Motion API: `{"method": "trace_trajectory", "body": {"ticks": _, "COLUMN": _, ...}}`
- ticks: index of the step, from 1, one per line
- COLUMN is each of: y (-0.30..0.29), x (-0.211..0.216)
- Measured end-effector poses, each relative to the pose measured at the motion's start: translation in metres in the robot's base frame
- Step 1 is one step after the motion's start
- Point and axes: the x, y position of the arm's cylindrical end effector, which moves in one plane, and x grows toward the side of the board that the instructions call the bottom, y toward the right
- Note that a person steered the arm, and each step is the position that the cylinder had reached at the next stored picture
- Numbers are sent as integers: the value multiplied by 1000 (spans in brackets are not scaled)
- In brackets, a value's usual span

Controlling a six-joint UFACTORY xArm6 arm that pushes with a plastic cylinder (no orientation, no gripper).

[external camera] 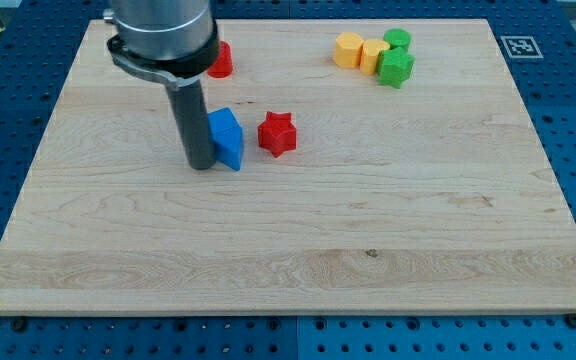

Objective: Push the blue cube closer to the red circle

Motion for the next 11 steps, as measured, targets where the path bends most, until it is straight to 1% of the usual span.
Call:
{"method": "trace_trajectory", "body": {"ticks": 2, "y": 95, "x": -1}}
{"method": "trace_trajectory", "body": {"ticks": 3, "y": 105, "x": 1}}
{"method": "trace_trajectory", "body": {"ticks": 5, "y": 22, "x": 10}}
{"method": "trace_trajectory", "body": {"ticks": 6, "y": 25, "x": -14}}
{"method": "trace_trajectory", "body": {"ticks": 7, "y": 16, "x": -23}}
{"method": "trace_trajectory", "body": {"ticks": 9, "y": -13, "x": -24}}
{"method": "trace_trajectory", "body": {"ticks": 10, "y": -13, "x": -32}}
{"method": "trace_trajectory", "body": {"ticks": 11, "y": -13, "x": -56}}
